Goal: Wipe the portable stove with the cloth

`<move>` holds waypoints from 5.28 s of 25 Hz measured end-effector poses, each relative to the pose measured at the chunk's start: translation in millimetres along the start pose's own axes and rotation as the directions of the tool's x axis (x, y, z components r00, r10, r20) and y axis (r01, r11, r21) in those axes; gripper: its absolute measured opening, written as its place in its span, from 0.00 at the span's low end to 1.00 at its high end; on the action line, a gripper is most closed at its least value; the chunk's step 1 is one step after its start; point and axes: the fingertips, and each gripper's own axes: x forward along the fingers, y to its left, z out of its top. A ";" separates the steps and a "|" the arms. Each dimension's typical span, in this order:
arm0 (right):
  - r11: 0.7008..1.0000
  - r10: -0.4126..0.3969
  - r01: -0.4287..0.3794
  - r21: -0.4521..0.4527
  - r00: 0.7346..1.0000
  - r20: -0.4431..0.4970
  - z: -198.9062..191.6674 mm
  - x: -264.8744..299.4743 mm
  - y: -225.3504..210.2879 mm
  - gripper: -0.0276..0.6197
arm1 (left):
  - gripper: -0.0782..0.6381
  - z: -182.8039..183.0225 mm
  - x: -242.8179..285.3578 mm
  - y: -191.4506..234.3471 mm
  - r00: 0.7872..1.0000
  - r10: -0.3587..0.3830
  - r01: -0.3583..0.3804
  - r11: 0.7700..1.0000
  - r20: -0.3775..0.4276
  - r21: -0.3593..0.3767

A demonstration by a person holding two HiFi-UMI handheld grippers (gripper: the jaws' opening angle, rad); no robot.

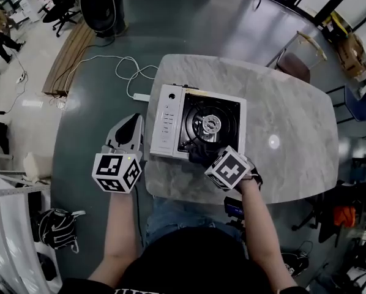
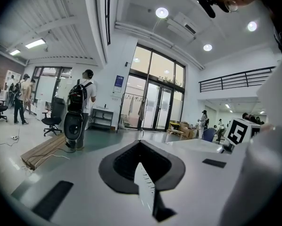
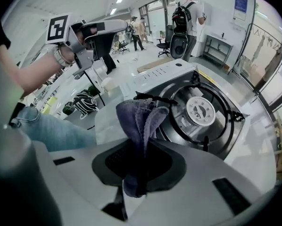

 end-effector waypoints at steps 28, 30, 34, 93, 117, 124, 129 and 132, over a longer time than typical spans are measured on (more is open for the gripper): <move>0.858 -0.192 0.113 0.502 0.975 0.109 -138.7 -79.7 -78.5 0.16 | 0.13 -6.2 47.7 -74.4 0.987 -0.158 0.159 0.986 -0.038 0.052; 0.825 -0.166 0.018 0.565 0.963 0.211 -127.6 -87.5 -77.0 0.16 | 0.13 -5.1 46.2 -73.1 0.987 -0.154 0.156 0.986 -0.039 0.056; 0.766 -0.152 -0.097 0.635 0.933 0.327 -111.0 -88.9 -80.0 0.16 | 0.13 -2.0 44.4 -68.0 0.989 -0.140 0.143 0.988 -0.037 0.059; 0.839 -0.285 0.251 0.482 0.959 -0.004 -12.8 -49.2 -290.3 0.16 | 0.13 -12.2 77.2 1.2 0.994 -0.023 0.025 0.999 -0.104 0.021; 0.930 0.044 -0.157 -0.333 0.945 -0.324 37.2 -25.9 -263.3 0.16 | 0.13 -13.7 32.7 50.6 0.990 0.095 -0.094 0.995 -0.108 0.016; 0.905 0.078 -0.176 -0.388 0.964 -0.255 80.6 -11.8 -236.7 0.16 | 0.13 -12.5 38.3 50.8 0.992 0.074 -0.074 0.997 -0.104 0.013; 0.894 0.096 -0.180 -0.411 0.971 -0.218 116.4 2.4 -214.4 0.16 | 0.13 -13.6 39.6 54.3 0.993 0.070 -0.070 0.998 -0.100 0.006; 0.915 0.125 -0.179 -0.362 0.978 -0.168 144.2 14.6 -199.1 0.16 | 0.13 -13.2 37.6 58.9 0.993 0.075 -0.075 0.997 -0.095 0.003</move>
